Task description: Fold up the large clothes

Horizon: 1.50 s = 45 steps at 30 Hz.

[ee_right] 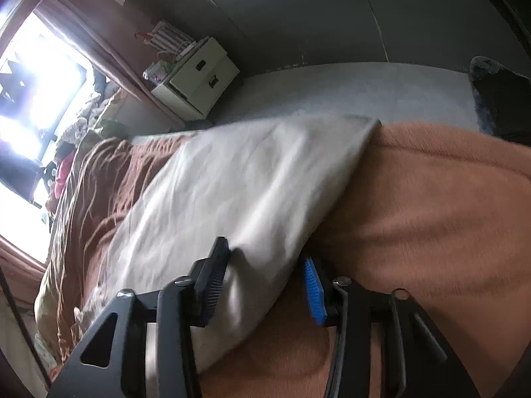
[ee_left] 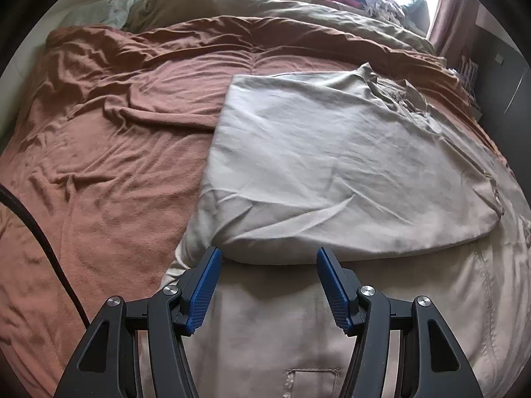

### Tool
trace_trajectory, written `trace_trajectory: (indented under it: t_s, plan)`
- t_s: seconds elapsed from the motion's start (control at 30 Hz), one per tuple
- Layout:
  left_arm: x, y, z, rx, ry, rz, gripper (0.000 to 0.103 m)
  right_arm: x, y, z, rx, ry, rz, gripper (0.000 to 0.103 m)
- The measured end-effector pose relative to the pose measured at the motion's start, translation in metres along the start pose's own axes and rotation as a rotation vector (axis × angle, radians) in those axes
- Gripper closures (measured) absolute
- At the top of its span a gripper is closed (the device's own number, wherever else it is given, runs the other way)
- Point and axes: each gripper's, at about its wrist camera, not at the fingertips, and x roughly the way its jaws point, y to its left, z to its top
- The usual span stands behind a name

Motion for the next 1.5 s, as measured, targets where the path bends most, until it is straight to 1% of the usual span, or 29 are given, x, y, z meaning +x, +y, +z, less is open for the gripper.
trace_trajectory:
  t_s: [0.03, 0.1, 0.13, 0.27, 0.43, 0.5, 0.67, 0.77, 0.9, 1.0, 1.07, 1.1, 1.13, 1.17, 1.27, 1.33, 1.37, 1.43, 1.5]
  plan:
    - [0.000, -0.001, 0.000, 0.004, 0.001, 0.002, 0.041, 0.004, -0.001, 0.004, 0.007, 0.004, -0.002, 0.094]
    - [0.001, -0.003, -0.002, 0.011, 0.004, 0.002, 0.041, 0.001, 0.000, 0.011, 0.024, -0.010, 0.029, 0.099]
    - [0.001, -0.004, -0.002, 0.013, 0.005, 0.001, 0.041, -0.005, 0.005, 0.013, 0.011, -0.032, 0.041, 0.099]
    - [0.000, -0.003, -0.001, 0.007, 0.002, -0.006, 0.041, -0.044, 0.064, 0.018, -0.174, -0.141, 0.030, 0.101]
    - [-0.004, -0.002, 0.001, -0.003, -0.007, -0.021, 0.041, -0.098, 0.136, 0.007, -0.351, -0.240, 0.073, 0.101]
    - [-0.007, 0.000, 0.002, -0.012, -0.014, -0.032, 0.041, -0.118, 0.161, -0.001, -0.399, -0.262, 0.099, 0.101]
    - [-0.012, 0.005, 0.004, -0.044, -0.024, -0.064, 0.041, -0.164, 0.217, -0.032, -0.497, -0.272, 0.191, 0.101]
    - [-0.016, 0.008, 0.006, -0.055, -0.028, -0.082, 0.041, -0.192, 0.245, -0.057, -0.558, -0.262, 0.248, 0.101]
    - [-0.022, 0.012, 0.008, -0.076, -0.037, -0.117, 0.041, -0.212, 0.285, -0.092, -0.642, -0.230, 0.305, 0.102]
    - [-0.030, 0.015, 0.010, -0.094, -0.054, -0.146, 0.041, -0.230, 0.286, -0.105, -0.685, -0.200, 0.333, 0.102]
    - [-0.033, 0.017, 0.012, -0.104, -0.060, -0.161, 0.041, -0.232, 0.301, -0.125, -0.727, -0.177, 0.330, 0.102]
    - [-0.036, 0.018, 0.013, -0.113, -0.062, -0.175, 0.041, -0.234, 0.298, -0.125, -0.747, -0.173, 0.325, 0.102]
    - [-0.037, 0.020, 0.013, -0.121, -0.065, -0.185, 0.041, -0.234, 0.305, -0.138, -0.777, -0.164, 0.318, 0.102]
    - [-0.039, 0.021, 0.014, -0.128, -0.069, -0.193, 0.041, -0.232, 0.299, -0.135, -0.794, -0.153, 0.315, 0.102]
    - [-0.045, 0.028, 0.016, -0.153, -0.083, -0.212, 0.041, -0.212, 0.317, -0.141, -0.849, -0.106, 0.301, 0.102]
    - [-0.048, 0.033, 0.018, -0.176, -0.090, -0.227, 0.041, -0.205, 0.324, -0.149, -0.888, -0.075, 0.293, 0.102]
    - [-0.049, 0.035, 0.018, -0.185, -0.092, -0.233, 0.041, -0.200, 0.327, -0.158, -0.910, -0.053, 0.291, 0.102]
    - [-0.051, 0.039, 0.019, -0.202, -0.095, -0.246, 0.041, -0.189, 0.346, -0.162, -0.945, -0.012, 0.286, 0.102]
    - [-0.053, 0.041, 0.020, -0.214, -0.098, -0.256, 0.041, -0.173, 0.353, -0.175, -0.990, 0.036, 0.271, 0.102]
